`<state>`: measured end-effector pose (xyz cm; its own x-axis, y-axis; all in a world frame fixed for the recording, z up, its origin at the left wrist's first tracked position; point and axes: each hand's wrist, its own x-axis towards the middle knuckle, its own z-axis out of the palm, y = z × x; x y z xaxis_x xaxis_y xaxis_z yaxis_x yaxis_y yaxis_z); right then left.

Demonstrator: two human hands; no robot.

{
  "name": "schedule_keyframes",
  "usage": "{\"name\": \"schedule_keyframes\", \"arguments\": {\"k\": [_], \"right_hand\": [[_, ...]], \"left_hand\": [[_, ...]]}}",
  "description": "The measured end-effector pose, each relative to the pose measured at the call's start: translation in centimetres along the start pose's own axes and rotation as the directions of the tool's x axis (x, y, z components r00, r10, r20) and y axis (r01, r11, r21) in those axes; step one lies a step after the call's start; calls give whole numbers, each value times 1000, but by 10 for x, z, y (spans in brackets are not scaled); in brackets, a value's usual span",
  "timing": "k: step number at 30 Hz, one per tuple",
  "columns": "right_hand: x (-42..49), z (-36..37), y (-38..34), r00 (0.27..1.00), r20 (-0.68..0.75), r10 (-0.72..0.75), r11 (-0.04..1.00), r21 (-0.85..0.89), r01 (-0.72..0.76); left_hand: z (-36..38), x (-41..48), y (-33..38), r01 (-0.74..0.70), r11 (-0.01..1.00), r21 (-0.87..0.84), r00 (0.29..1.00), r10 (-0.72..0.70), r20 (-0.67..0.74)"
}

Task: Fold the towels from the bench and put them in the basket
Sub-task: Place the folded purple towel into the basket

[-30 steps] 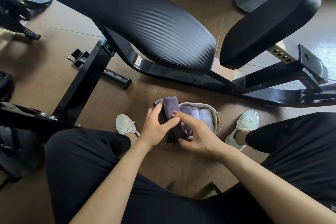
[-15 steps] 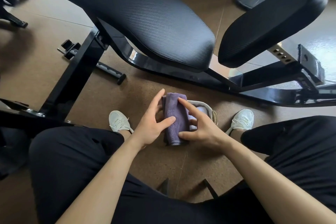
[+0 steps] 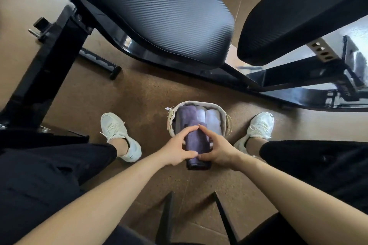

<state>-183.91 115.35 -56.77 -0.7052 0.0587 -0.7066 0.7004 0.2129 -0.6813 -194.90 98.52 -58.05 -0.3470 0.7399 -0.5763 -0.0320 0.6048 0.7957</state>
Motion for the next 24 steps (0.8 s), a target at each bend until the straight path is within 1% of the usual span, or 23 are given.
{"name": "schedule_keyframes", "arguments": {"k": [6, 8, 11, 14, 16, 17, 18, 20, 21, 22, 24], "right_hand": [[79, -34, 52, 996, -78, 42, 972, -226, -58], [103, -40, 70, 993, -101, 54, 967, -242, -77], [136, -49, 91, 990, -135, 39, 965, -251, -72], [166, -57, 105, 983, -179, -28, 957, -290, -26], [184, -57, 115, 979, -193, -66, 949, -315, 2], [191, -56, 120, 979, -190, -73, 946, -324, 8], [196, -54, 125, 980, -187, -72, 941, -337, 5], [202, -50, 131, 979, -194, -56, 932, -363, -18], [203, -49, 132, 977, -207, -48, 924, -381, -35], [203, -47, 132, 975, -216, -42, 913, -405, -50], [199, -44, 131, 978, -208, -25, 899, -432, -68]], "left_hand": [[24, 94, -26, 116, 993, -13, 992, -117, -46], [30, 122, -32, 149, 989, 23, 987, -148, -64], [31, 161, -47, 140, 990, 30, 988, -138, -75], [29, 191, -61, 146, 987, 60, 987, -141, -78], [31, 206, -65, 205, 975, 79, 974, -196, -111], [32, 211, -67, 250, 958, 140, 963, -230, -142], [32, 214, -68, 266, 938, 222, 959, -233, -163], [30, 216, -73, 227, 916, 331, 973, -201, -111], [29, 214, -74, 202, 915, 351, 979, -185, -80], [27, 211, -76, 192, 908, 372, 981, -172, -87], [23, 203, -81, 186, 884, 428, 977, -119, -180]]}}
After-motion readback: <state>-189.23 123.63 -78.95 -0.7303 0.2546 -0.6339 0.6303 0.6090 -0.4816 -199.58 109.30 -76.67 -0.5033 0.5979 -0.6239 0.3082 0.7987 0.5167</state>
